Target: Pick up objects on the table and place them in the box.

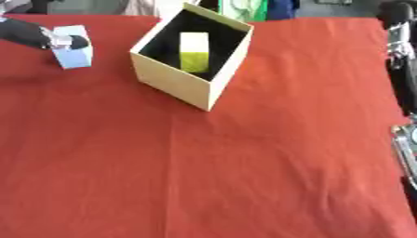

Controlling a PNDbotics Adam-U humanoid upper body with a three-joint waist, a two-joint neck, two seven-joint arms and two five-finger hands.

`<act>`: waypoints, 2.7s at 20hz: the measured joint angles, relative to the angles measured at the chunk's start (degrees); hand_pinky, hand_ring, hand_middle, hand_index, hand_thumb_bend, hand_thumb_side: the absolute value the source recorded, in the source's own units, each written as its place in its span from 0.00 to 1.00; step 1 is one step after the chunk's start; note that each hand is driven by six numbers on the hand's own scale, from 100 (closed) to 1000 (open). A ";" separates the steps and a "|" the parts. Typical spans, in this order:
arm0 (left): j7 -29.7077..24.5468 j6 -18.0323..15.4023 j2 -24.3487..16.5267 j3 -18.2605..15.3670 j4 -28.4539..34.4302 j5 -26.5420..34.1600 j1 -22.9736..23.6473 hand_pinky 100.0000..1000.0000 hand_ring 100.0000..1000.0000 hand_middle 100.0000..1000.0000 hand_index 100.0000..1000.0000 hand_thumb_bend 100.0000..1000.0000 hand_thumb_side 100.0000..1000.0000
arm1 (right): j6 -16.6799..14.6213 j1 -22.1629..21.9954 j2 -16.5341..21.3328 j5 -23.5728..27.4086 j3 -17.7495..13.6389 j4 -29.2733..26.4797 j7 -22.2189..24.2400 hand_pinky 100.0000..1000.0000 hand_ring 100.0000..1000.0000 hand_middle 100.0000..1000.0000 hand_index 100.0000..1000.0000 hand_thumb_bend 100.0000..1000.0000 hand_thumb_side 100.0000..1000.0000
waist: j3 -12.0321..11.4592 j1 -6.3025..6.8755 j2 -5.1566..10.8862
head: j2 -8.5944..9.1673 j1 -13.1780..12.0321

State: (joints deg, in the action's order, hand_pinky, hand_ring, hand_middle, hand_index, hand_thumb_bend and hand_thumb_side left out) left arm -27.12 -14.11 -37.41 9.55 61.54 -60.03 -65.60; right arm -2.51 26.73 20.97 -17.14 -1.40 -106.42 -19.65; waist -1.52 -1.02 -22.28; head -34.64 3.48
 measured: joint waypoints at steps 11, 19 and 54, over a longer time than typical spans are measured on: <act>-10.03 -1.24 -0.98 -1.28 -1.53 0.37 -0.10 0.78 0.94 0.81 0.88 0.63 0.85 | -0.10 0.45 0.60 0.07 0.02 0.17 0.14 0.77 0.72 0.66 1.00 0.00 0.83 | -0.16 0.25 -1.13 | 0.04 -0.38; -12.54 -1.38 -1.16 -1.68 -1.74 0.59 -0.52 0.77 0.93 0.85 0.89 0.43 0.58 | -0.05 0.47 0.72 0.14 0.04 0.33 0.41 0.77 0.72 0.66 1.00 0.00 0.83 | 0.14 0.19 -1.44 | 0.47 -0.86; -10.02 -1.10 -1.95 -2.05 -1.10 -0.96 -2.15 0.79 0.96 0.89 0.91 0.37 0.37 | -0.02 1.01 2.01 1.44 0.35 1.17 0.96 0.77 0.71 0.66 1.00 0.00 0.85 | 0.40 -0.07 -3.57 | 2.93 -4.45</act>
State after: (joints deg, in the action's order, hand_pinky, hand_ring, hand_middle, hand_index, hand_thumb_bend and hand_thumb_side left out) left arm -37.14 -15.20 -39.36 7.49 60.45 -60.99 -67.75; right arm -2.53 27.74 22.99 -15.69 -1.04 -105.25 -18.68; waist -1.12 -1.08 -25.85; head -31.71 -0.97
